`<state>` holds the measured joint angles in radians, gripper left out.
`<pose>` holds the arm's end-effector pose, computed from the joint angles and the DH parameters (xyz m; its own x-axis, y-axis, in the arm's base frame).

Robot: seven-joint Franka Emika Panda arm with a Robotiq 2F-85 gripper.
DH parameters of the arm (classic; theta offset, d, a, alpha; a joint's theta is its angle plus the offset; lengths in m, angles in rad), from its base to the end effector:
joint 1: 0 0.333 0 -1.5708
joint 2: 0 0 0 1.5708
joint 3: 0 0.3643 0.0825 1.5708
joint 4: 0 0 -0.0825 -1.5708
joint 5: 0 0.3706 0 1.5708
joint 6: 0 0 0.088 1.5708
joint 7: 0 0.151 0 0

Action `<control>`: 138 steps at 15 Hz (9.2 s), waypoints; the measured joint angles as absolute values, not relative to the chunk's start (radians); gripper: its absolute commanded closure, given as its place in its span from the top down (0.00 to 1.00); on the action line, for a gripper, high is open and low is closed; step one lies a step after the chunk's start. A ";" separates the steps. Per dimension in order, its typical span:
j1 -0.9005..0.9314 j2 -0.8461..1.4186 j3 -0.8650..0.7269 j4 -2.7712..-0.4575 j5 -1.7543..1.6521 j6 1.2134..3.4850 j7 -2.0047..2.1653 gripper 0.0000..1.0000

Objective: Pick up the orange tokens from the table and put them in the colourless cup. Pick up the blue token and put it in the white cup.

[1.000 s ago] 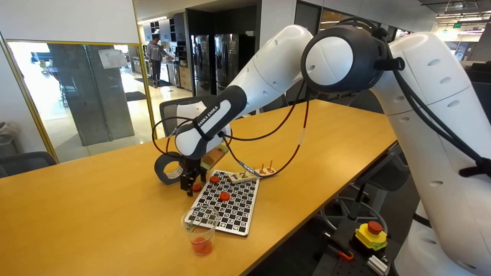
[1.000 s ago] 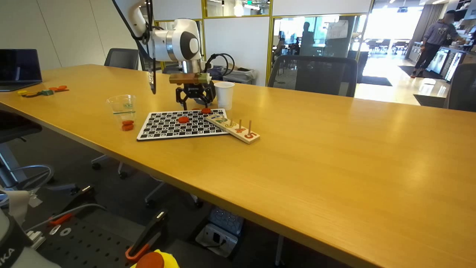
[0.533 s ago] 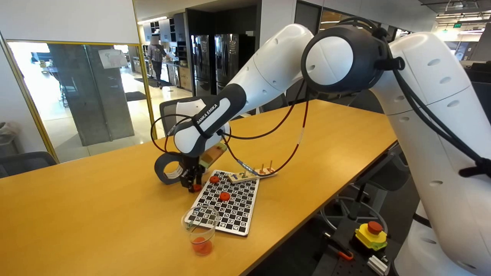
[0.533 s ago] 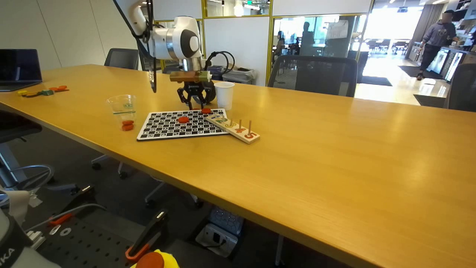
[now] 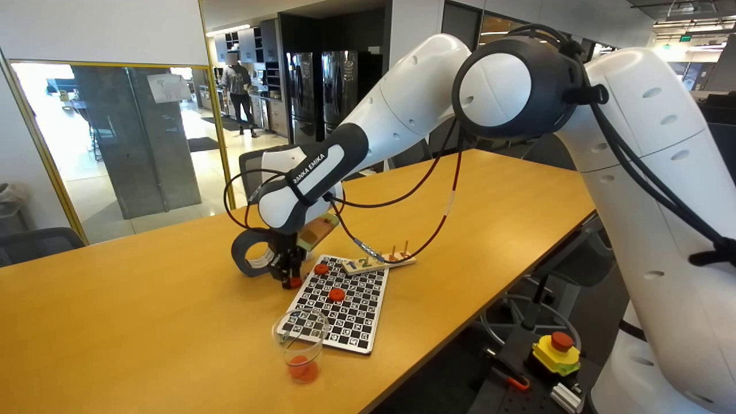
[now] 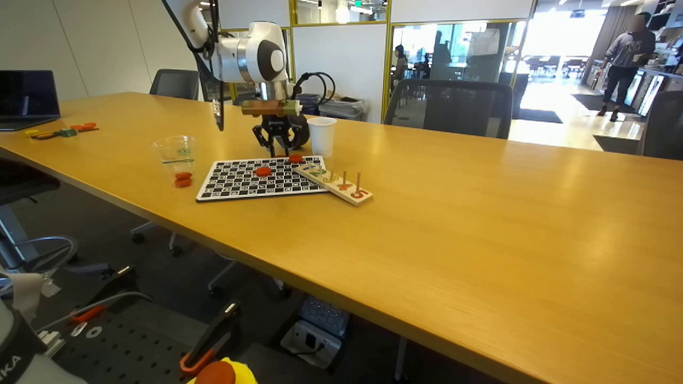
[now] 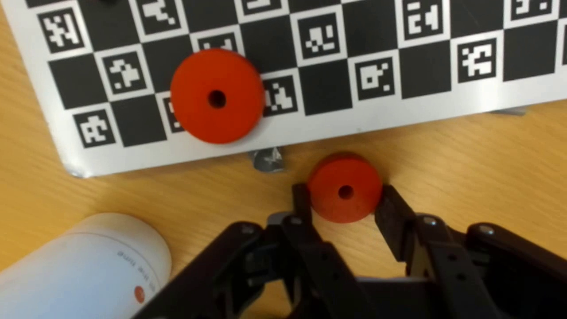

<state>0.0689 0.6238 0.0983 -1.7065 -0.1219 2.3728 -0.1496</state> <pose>0.6923 0.1040 0.2397 0.9266 0.3739 0.0407 0.3725 -0.9273 0.0378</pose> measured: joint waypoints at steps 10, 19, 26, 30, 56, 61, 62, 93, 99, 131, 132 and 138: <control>0.087 0.409 0.248 -1.805 -0.083 2.187 -0.355 0.22; 0.178 0.140 0.261 -2.046 -0.069 2.146 -0.337 0.22; 0.183 0.098 0.261 -2.123 0.028 2.147 -0.389 0.22; 0.183 0.098 0.260 -2.140 0.080 2.148 -0.437 0.22; 0.094 0.046 0.083 -2.320 -0.027 2.451 0.114 1.00; 0.091 0.082 0.058 -2.392 -0.081 2.568 0.357 1.00; 0.091 0.093 0.054 -2.397 -0.092 2.588 0.391 1.00; 0.081 0.251 0.030 -2.320 0.044 2.717 0.331 0.21; 0.081 0.247 0.030 -2.307 0.044 2.665 0.304 0.21; 0.230 -0.012 0.215 -2.316 0.128 2.331 -0.418 0.22; 0.230 -0.007 0.216 -2.314 0.135 2.331 -0.433 0.66; 0.223 0.010 0.211 -2.304 0.120 2.327 -0.443 0.99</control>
